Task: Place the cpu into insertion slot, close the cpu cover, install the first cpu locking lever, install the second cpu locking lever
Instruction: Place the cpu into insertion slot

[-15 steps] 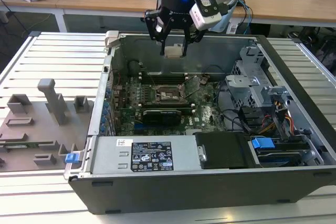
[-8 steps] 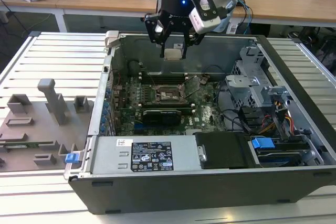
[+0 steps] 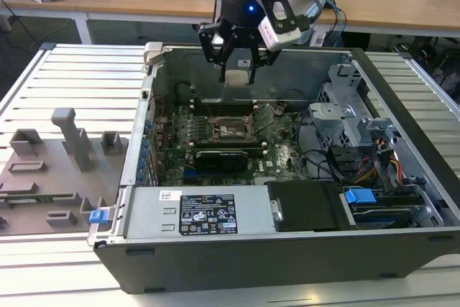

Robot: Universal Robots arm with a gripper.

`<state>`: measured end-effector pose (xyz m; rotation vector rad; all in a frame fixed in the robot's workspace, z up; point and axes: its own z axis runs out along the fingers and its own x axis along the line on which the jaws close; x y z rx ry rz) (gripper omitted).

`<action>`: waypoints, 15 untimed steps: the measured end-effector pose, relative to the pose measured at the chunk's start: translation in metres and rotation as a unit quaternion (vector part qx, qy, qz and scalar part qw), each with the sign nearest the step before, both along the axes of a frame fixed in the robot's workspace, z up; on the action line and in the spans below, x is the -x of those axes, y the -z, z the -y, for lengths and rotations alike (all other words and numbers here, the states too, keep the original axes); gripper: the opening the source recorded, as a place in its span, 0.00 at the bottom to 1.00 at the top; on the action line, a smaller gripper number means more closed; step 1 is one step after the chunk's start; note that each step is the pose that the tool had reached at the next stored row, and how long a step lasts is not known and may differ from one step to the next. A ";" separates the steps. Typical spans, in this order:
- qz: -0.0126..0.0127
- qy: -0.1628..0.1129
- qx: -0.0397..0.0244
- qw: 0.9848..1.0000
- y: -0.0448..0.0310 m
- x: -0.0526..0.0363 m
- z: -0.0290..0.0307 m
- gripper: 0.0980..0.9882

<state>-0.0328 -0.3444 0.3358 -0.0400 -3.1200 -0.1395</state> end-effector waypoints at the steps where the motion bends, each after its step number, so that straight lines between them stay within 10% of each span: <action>1: 0.000 0.000 0.000 1.000 0.0017 0.0000 0.0000 0.50; 15: 0.000 0.000 0.000 1.000 0.0143 0.0000 0.0000 0.50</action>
